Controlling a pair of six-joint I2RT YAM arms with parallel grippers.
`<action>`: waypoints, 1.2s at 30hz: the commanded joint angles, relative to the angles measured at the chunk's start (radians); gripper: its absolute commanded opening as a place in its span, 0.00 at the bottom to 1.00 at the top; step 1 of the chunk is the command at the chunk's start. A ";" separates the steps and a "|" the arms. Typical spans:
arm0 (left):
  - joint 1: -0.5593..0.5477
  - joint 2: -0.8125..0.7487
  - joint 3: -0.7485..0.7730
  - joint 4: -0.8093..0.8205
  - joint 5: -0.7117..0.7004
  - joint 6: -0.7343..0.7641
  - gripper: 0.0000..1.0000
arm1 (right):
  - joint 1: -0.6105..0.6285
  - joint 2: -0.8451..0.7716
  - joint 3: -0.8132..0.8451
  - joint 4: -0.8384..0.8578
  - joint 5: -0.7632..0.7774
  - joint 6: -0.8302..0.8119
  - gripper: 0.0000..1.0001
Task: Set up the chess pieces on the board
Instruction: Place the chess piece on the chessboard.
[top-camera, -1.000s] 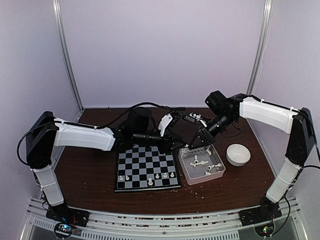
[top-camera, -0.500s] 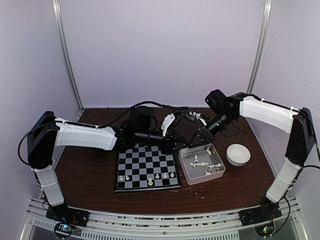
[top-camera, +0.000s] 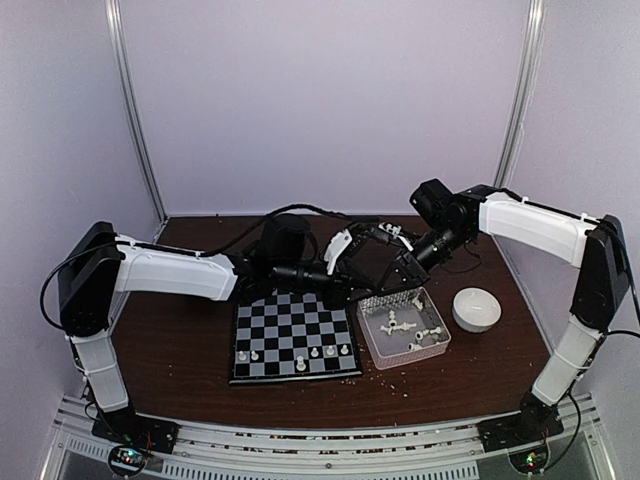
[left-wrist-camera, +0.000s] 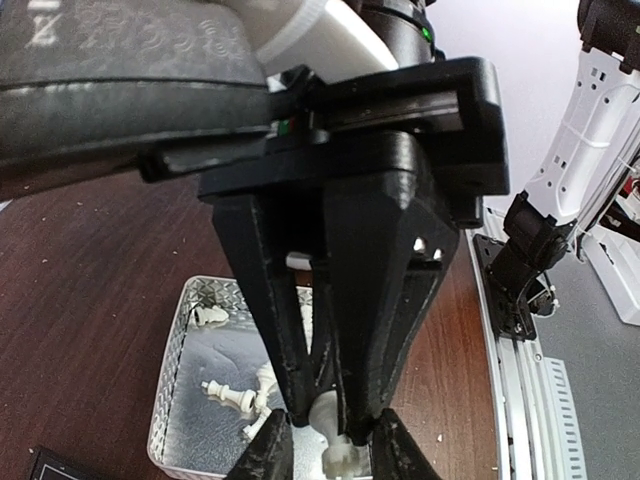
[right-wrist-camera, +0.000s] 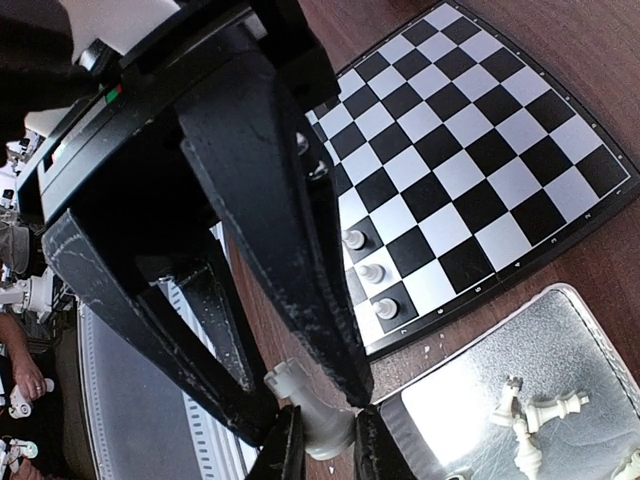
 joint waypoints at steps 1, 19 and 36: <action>-0.005 -0.005 0.019 0.019 0.004 0.010 0.22 | 0.006 0.002 0.024 -0.011 -0.022 -0.011 0.12; -0.005 -0.351 -0.123 -0.652 -0.245 0.054 0.09 | -0.040 -0.084 -0.050 -0.095 -0.129 -0.172 0.50; -0.003 -0.488 -0.359 -1.130 -0.433 -0.173 0.08 | -0.041 -0.065 -0.033 -0.093 -0.070 -0.166 0.49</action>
